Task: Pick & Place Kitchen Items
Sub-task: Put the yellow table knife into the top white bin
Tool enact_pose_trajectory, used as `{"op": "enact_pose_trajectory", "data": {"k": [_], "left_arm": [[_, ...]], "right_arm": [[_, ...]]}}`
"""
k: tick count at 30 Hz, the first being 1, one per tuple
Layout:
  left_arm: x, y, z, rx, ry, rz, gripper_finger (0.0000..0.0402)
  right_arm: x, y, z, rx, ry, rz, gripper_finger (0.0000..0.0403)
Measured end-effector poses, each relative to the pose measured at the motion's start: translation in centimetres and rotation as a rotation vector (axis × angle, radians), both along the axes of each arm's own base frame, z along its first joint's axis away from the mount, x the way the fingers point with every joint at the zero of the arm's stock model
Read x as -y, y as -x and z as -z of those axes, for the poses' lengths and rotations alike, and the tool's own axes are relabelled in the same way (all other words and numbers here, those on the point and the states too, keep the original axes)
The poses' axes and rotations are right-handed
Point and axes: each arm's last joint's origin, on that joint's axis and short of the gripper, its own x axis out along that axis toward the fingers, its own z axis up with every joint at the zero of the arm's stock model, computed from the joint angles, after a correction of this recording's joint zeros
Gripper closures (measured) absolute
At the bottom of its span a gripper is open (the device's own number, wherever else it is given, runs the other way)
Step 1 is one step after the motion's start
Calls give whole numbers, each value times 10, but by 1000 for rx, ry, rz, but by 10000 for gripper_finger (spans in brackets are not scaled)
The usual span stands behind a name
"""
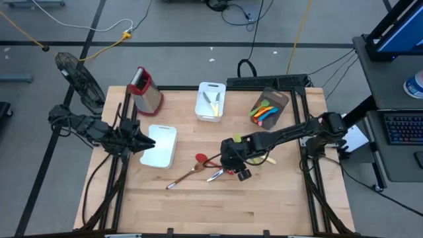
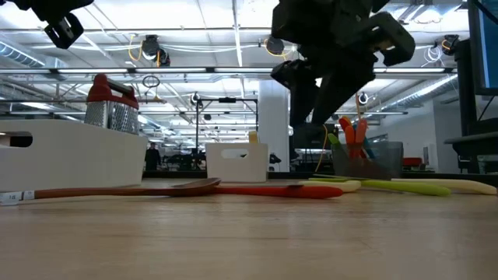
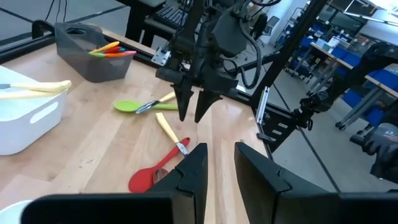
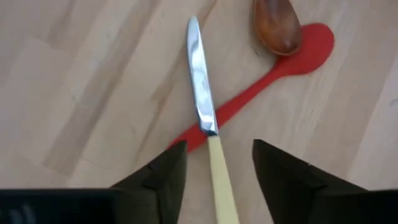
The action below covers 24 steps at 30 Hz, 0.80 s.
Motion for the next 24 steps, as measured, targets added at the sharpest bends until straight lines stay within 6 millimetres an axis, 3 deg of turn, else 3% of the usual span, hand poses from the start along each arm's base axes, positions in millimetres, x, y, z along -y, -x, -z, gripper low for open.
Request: {"op": "enact_pose_trajectory", "data": {"k": [7, 24], "left_arm": [[0, 0, 0, -2, -4, -1, 320], [0, 0, 0, -2, 10, -4, 320]], "right_arm": [[3, 1, 9, -54, 68, -21, 191], [16, 14, 39, -129, 87, -19, 196]]}}
